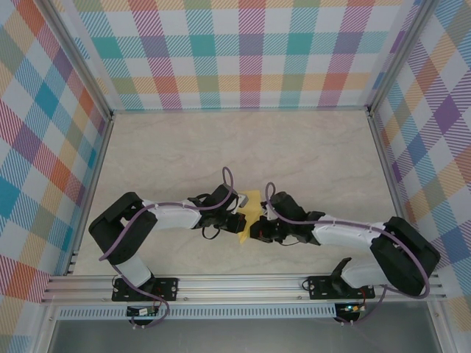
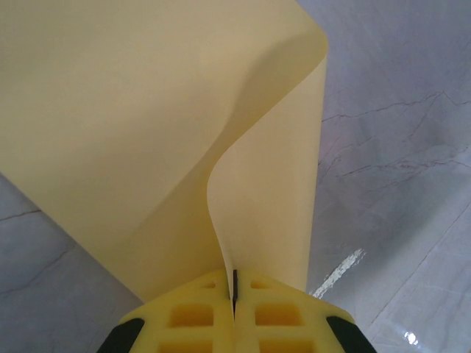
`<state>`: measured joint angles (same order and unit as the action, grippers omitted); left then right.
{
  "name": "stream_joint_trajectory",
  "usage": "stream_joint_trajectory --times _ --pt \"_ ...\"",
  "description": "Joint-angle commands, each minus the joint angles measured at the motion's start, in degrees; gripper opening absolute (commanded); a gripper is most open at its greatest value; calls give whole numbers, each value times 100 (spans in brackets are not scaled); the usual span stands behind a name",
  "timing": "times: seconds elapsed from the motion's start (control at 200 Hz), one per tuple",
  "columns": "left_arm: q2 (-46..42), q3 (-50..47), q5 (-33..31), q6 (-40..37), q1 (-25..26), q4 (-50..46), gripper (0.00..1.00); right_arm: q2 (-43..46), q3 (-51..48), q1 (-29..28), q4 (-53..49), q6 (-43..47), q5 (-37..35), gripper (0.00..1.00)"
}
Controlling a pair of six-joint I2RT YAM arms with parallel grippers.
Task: Fold a paper plane with a square sheet of paper (pick it up from the middle)
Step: Third fold the triangle at the center of the table.
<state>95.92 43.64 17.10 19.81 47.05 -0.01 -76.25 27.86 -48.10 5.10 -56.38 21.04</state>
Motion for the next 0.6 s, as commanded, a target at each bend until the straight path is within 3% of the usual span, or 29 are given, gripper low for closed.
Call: stream_joint_trajectory --times 0.0,0.21,0.595 --pt "282 -192 -12 30 -45 -254 3 -395 -10 -148 809 -521 -176 3" --pt "291 -197 20 32 -42 -253 3 -962 74 -446 1226 -716 -216 1" --pt "294 -228 30 38 -45 -229 3 -1068 91 -457 1158 -661 -368 1"
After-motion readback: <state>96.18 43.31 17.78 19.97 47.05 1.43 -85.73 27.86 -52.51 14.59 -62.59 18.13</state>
